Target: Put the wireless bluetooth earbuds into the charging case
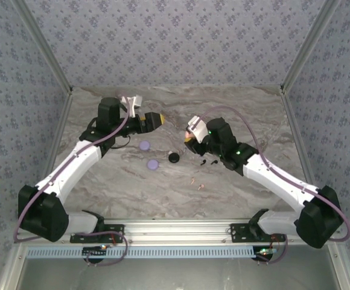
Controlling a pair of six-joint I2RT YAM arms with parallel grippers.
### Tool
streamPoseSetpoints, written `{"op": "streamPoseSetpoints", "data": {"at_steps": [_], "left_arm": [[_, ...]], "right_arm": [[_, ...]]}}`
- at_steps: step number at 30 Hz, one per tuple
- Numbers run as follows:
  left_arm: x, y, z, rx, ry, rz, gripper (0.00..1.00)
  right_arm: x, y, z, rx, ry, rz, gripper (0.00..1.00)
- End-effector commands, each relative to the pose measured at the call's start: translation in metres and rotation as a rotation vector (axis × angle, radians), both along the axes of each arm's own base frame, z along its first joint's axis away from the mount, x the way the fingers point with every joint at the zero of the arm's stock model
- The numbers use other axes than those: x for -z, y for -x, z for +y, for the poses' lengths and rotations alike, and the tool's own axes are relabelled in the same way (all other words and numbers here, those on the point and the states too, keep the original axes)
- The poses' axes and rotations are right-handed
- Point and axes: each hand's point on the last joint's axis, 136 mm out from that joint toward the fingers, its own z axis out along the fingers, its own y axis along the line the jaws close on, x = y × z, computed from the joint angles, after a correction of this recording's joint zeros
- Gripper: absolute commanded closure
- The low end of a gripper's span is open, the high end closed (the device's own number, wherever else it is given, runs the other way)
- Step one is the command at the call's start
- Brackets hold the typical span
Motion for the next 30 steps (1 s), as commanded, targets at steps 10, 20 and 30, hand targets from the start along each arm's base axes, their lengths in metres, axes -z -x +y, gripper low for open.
{"op": "streamPoseSetpoints", "data": {"at_steps": [10,20,30], "left_arm": [[-0.031,0.043,-0.055,0.276,0.070,-0.054,0.22],[-0.018,0.054,-0.082,0.364,0.063,-0.020,0.34],[-0.014,0.053,-0.097,0.399,0.070,-0.006,0.52]], "right_arm": [[-0.057,0.009,0.015,-0.173,-0.024,-0.254,0.52],[-0.059,0.008,0.019,-0.183,-0.024,-0.267,0.51],[-0.058,0.008,0.024,-0.200,-0.015,-0.262,0.51]]}}
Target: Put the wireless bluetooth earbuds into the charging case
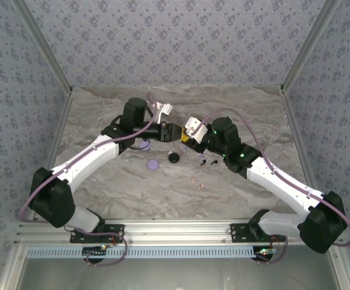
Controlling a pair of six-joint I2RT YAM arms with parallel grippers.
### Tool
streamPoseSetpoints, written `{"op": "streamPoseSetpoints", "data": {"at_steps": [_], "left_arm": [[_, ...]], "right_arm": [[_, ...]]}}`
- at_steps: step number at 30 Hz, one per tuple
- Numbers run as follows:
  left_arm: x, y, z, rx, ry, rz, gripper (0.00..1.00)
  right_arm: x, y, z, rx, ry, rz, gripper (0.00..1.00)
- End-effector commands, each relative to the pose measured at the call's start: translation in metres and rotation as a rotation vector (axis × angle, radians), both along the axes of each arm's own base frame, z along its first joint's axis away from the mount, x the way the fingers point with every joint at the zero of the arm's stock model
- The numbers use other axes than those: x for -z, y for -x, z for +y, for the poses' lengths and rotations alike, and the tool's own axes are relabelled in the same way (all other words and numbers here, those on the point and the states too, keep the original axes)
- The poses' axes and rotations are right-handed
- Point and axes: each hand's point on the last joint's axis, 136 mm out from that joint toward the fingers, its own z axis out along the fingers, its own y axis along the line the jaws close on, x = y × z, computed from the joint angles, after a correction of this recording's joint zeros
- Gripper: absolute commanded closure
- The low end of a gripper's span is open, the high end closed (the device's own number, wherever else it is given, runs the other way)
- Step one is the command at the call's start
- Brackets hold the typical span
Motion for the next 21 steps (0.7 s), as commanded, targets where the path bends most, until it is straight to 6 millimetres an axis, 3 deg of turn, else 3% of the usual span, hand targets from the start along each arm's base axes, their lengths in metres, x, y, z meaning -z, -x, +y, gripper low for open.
{"op": "streamPoseSetpoints", "data": {"at_steps": [1,13,21], "left_arm": [[-0.019,0.002,-0.008,0.040,0.043,-0.051,0.53],[-0.019,0.004,-0.009,0.057,0.033,-0.059,0.76],[-0.030,-0.009,-0.002,-0.033,0.047,-0.168,0.83]], "right_arm": [[-0.021,0.000,0.007,-0.028,-0.025,-0.048,0.51],[-0.015,-0.003,0.005,-0.006,-0.013,-0.025,0.50],[-0.008,0.008,-0.011,-0.011,-0.036,0.113,0.20]]}}
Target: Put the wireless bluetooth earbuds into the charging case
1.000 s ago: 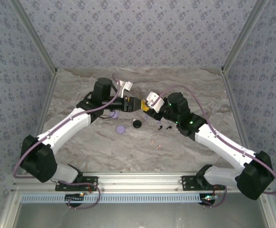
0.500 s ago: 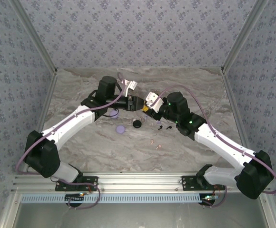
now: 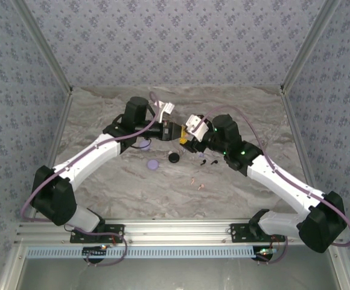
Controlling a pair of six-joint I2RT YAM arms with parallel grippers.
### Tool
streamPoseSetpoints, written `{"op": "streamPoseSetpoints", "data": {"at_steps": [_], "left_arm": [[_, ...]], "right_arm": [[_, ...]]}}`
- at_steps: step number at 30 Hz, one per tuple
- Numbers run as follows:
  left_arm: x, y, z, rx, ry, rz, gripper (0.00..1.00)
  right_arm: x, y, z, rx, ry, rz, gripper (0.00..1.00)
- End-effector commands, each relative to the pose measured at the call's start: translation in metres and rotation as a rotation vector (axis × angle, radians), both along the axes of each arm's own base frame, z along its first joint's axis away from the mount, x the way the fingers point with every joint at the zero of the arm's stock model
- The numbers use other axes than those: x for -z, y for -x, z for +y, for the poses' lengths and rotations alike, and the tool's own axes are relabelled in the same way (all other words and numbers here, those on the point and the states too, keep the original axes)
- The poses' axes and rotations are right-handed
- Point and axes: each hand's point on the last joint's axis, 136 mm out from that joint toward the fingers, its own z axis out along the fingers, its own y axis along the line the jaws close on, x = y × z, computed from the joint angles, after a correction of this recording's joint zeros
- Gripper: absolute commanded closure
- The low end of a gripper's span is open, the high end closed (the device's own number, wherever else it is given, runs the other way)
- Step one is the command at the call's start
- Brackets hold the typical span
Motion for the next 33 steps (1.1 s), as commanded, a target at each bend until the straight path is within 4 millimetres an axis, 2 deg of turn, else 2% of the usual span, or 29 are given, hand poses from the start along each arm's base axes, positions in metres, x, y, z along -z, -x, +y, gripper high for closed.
{"op": "streamPoseSetpoints", "data": {"at_steps": [1,5,10,14,18,22,33], "left_arm": [[-0.029,-0.005,0.003,-0.046,0.059,-0.142,0.84],[-0.043,-0.013,0.009,-0.122,0.134,-0.273,0.93],[-0.056,-0.012,0.018,-0.177,0.250,-0.430,0.95],[-0.068,0.001,0.020,-0.182,0.324,-0.546,1.00],[-0.077,0.019,0.013,-0.142,0.344,-0.637,1.00],[-0.082,0.030,0.007,-0.111,0.347,-0.680,1.00],[-0.081,0.042,0.001,-0.046,0.345,-0.707,1.00]], "right_arm": [[-0.007,0.013,-0.009,-0.023,-0.049,0.075,0.16],[-0.013,0.028,-0.023,-0.047,-0.179,0.142,0.00],[-0.037,0.035,-0.042,-0.056,-0.436,0.233,0.00],[-0.055,0.033,-0.051,-0.055,-0.563,0.249,0.00],[-0.070,0.028,-0.051,-0.058,-0.603,0.232,0.00],[-0.076,0.021,-0.047,-0.067,-0.609,0.221,0.02],[-0.080,-0.001,-0.045,-0.024,-0.619,0.224,0.06]]}}
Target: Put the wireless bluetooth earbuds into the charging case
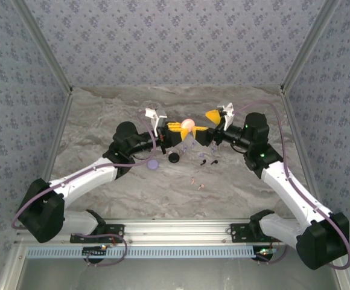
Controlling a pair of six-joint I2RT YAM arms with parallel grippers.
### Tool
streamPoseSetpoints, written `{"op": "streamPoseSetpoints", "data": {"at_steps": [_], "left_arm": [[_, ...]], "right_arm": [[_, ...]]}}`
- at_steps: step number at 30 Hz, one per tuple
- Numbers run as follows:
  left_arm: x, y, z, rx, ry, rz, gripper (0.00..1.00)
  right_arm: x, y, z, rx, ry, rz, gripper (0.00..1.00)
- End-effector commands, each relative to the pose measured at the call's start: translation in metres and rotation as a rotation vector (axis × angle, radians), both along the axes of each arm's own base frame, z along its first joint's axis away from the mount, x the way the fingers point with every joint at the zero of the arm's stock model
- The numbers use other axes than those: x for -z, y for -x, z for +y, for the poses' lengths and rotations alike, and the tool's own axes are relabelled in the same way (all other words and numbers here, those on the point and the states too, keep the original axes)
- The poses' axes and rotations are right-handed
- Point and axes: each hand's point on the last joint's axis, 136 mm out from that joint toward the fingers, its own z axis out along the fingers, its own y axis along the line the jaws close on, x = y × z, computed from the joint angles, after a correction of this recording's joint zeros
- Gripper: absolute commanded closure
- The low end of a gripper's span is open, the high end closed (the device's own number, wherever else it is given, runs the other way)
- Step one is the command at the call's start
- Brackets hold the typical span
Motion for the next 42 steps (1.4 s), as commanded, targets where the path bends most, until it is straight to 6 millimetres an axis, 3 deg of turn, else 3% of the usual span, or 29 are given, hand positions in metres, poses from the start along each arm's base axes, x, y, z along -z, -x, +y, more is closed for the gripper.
{"op": "streamPoseSetpoints", "data": {"at_steps": [1,14,26,30,35,38,42], "left_arm": [[-0.029,0.012,0.000,0.037,0.045,-0.104,1.00],[-0.027,0.014,-0.006,0.046,0.018,-0.126,1.00],[-0.026,0.012,-0.009,0.045,0.009,-0.128,1.00],[-0.024,0.009,-0.008,0.030,0.001,-0.124,1.00],[-0.019,0.002,0.001,-0.050,-0.017,-0.130,1.00],[-0.019,0.003,0.010,-0.095,-0.024,-0.166,1.00],[-0.030,0.009,0.023,-0.139,0.004,-0.239,1.00]], "right_arm": [[-0.024,-0.007,-0.002,0.022,-0.034,-0.047,0.06],[-0.030,-0.030,-0.003,0.044,-0.039,-0.025,0.07],[-0.035,-0.037,-0.006,0.041,-0.042,-0.013,0.07],[-0.039,-0.032,-0.008,0.031,-0.045,-0.013,0.07],[-0.046,-0.011,-0.023,0.065,-0.020,-0.014,0.06],[-0.036,0.003,-0.037,0.127,0.027,0.053,0.06],[0.006,0.015,-0.058,0.249,0.096,0.253,0.08]]}}
